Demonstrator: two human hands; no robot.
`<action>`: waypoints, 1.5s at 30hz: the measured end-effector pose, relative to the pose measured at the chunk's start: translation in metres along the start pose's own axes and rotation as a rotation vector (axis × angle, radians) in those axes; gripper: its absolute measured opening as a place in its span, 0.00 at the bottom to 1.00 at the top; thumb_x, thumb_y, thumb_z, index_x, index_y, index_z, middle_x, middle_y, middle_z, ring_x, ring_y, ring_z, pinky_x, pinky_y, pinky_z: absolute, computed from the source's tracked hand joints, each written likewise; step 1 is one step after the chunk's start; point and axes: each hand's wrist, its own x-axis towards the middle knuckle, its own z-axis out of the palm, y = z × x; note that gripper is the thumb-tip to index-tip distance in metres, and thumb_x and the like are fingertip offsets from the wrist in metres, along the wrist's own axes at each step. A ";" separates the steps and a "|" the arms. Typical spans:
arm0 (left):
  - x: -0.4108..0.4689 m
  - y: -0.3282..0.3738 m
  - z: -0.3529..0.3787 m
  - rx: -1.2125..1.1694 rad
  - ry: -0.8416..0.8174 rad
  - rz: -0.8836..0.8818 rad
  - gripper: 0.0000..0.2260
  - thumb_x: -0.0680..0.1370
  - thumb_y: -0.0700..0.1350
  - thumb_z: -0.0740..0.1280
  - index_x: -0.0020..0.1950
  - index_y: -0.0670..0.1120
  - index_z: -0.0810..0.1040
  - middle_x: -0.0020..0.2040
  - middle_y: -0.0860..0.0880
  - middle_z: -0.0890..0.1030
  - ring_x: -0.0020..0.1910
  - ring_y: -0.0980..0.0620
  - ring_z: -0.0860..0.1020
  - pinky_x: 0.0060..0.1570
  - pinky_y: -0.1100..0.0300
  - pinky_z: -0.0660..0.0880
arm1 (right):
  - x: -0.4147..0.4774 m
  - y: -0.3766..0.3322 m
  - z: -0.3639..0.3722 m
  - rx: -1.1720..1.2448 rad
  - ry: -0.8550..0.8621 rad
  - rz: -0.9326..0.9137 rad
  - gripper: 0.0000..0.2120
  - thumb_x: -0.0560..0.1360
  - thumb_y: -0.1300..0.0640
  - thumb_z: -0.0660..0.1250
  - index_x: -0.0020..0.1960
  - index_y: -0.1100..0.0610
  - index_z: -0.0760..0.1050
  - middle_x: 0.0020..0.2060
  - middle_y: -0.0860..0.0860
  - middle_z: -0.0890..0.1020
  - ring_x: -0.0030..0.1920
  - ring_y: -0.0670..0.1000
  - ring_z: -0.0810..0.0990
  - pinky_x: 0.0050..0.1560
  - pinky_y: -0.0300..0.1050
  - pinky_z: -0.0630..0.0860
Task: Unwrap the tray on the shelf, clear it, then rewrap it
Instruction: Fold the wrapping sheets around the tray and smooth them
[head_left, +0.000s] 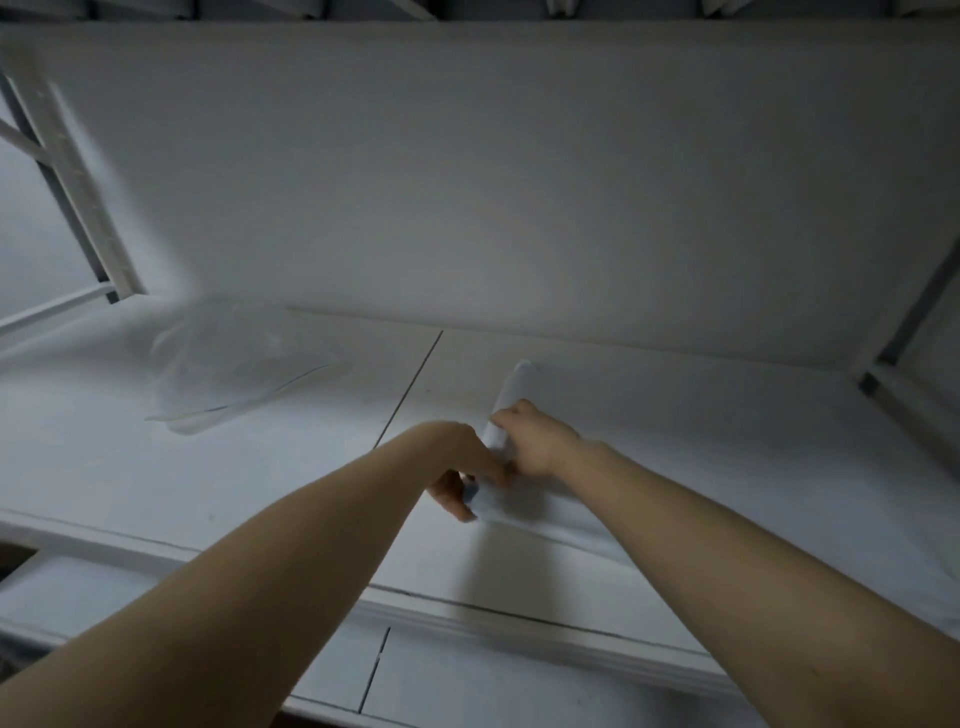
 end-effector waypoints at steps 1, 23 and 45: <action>0.002 -0.002 0.001 -0.038 0.006 0.026 0.23 0.75 0.40 0.70 0.65 0.32 0.69 0.56 0.35 0.78 0.54 0.41 0.81 0.57 0.51 0.78 | -0.002 0.000 0.001 0.010 0.009 0.011 0.26 0.75 0.59 0.66 0.71 0.57 0.63 0.67 0.58 0.64 0.65 0.60 0.71 0.65 0.50 0.70; -0.002 0.017 0.025 0.779 0.543 0.587 0.21 0.75 0.46 0.65 0.67 0.43 0.70 0.65 0.41 0.69 0.66 0.41 0.67 0.65 0.53 0.67 | -0.058 0.007 -0.005 0.342 -0.102 0.279 0.09 0.70 0.63 0.65 0.49 0.60 0.80 0.35 0.52 0.77 0.34 0.50 0.75 0.35 0.40 0.71; 0.013 0.064 0.077 0.963 -0.223 0.466 0.20 0.68 0.55 0.74 0.49 0.39 0.81 0.42 0.44 0.81 0.40 0.47 0.79 0.45 0.56 0.80 | -0.165 0.134 -0.007 0.048 -0.357 0.630 0.12 0.66 0.70 0.68 0.45 0.56 0.74 0.36 0.47 0.74 0.35 0.48 0.71 0.31 0.37 0.66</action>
